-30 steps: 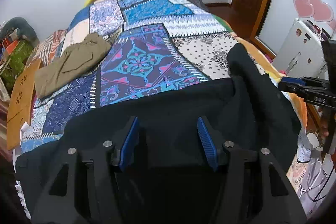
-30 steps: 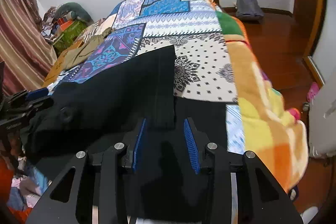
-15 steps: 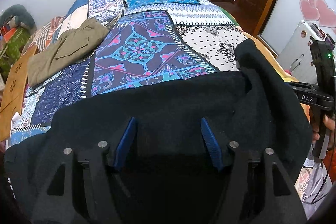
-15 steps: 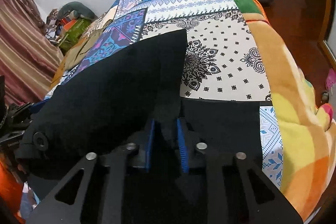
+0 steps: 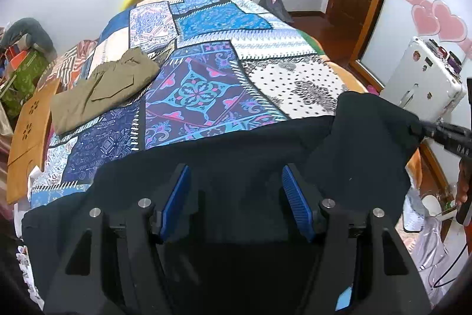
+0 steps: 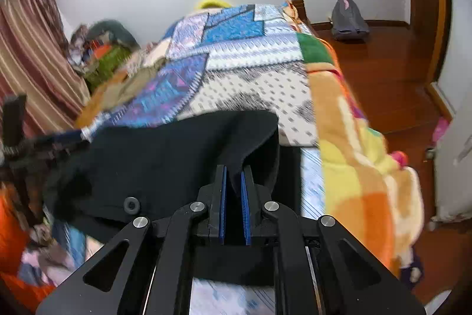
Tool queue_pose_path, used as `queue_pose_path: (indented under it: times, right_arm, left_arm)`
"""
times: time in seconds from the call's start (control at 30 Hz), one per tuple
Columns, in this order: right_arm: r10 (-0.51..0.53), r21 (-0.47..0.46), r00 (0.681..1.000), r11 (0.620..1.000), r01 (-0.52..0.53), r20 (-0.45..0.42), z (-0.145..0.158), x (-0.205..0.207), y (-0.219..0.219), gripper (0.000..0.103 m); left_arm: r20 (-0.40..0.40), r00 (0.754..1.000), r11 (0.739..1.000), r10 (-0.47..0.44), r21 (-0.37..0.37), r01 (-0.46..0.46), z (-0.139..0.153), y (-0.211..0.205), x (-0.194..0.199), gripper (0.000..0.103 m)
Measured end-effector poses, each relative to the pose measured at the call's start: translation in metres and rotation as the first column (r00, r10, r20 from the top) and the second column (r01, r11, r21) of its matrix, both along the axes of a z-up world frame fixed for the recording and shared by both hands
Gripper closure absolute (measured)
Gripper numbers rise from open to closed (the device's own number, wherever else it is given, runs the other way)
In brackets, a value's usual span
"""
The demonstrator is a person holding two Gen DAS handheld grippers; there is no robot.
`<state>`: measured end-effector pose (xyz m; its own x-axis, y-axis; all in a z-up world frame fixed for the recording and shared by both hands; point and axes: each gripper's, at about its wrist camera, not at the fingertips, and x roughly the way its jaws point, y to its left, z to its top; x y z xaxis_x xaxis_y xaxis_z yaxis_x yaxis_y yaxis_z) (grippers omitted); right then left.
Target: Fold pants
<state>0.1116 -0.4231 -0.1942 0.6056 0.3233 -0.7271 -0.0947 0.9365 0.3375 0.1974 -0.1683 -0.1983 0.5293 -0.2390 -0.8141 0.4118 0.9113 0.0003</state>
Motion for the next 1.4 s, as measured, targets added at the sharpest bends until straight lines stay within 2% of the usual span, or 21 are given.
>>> queue_pose_path:
  times: [0.2, 0.43, 0.57, 0.73, 0.8, 0.87, 1.0, 1.27, 1.33, 1.4]
  right_arm:
    - [-0.027, 0.015, 0.993, 0.999, 0.029, -0.116, -0.033, -0.018, -0.012, 0.095]
    - [-0.069, 0.094, 0.985, 0.992, 0.084, -0.157, -0.056, -0.028, -0.017, 0.095]
    - [-0.040, 0.092, 0.976, 0.994, 0.061, -0.214, -0.066, -0.019, -0.016, 0.089]
    - [-0.062, 0.054, 0.969, 0.996, 0.077, -0.240, -0.058, -0.018, -0.032, 0.087]
    - [-0.070, 0.050, 0.975, 0.995, 0.083, -0.213, -0.047, -0.016, -0.038, 0.080]
    - [-0.074, 0.032, 0.981, 0.996, 0.081, -0.179, -0.039, -0.011, -0.040, 0.061]
    - [-0.053, 0.013, 0.990, 0.998, 0.055, -0.128, -0.033, 0.012, -0.034, 0.061]
    - [-0.058, 0.044, 0.990, 0.997, 0.064, -0.126, -0.057, 0.051, -0.023, 0.061]
    - [-0.058, 0.043, 0.989, 0.997, 0.064, -0.133, -0.064, 0.057, -0.021, 0.061]
    - [-0.053, 0.053, 0.989, 0.997, 0.060, -0.137, -0.070, 0.062, -0.022, 0.061]
  left_arm:
    - [-0.007, 1.000, 1.000, -0.023, 0.017, 0.024, -0.001, -0.011, -0.006, 0.039]
    - [-0.006, 0.999, 0.998, -0.041, 0.044, 0.041, -0.001, -0.020, 0.001, 0.039]
    - [-0.019, 0.998, 0.997, -0.057, 0.049, 0.058, 0.000, -0.026, 0.019, 0.039]
    - [-0.042, 0.992, 0.989, -0.121, 0.081, 0.124, -0.007, -0.041, 0.040, 0.056]
    - [-0.074, 0.986, 0.984, -0.152, 0.078, 0.158, -0.013, -0.049, 0.048, 0.061]
    - [-0.095, 0.977, 0.977, -0.191, 0.081, 0.198, -0.019, -0.059, 0.053, 0.062]
    - [-0.144, 0.957, 0.960, -0.252, 0.086, 0.266, -0.036, -0.079, 0.059, 0.062]
    - [-0.188, 0.936, 0.945, -0.299, 0.080, 0.318, -0.057, -0.095, 0.064, 0.061]
    - [-0.180, 0.932, 0.941, -0.314, 0.074, 0.331, -0.058, -0.096, 0.064, 0.066]
    - [-0.184, 0.923, 0.935, -0.338, 0.049, 0.352, -0.057, -0.097, 0.062, 0.082]
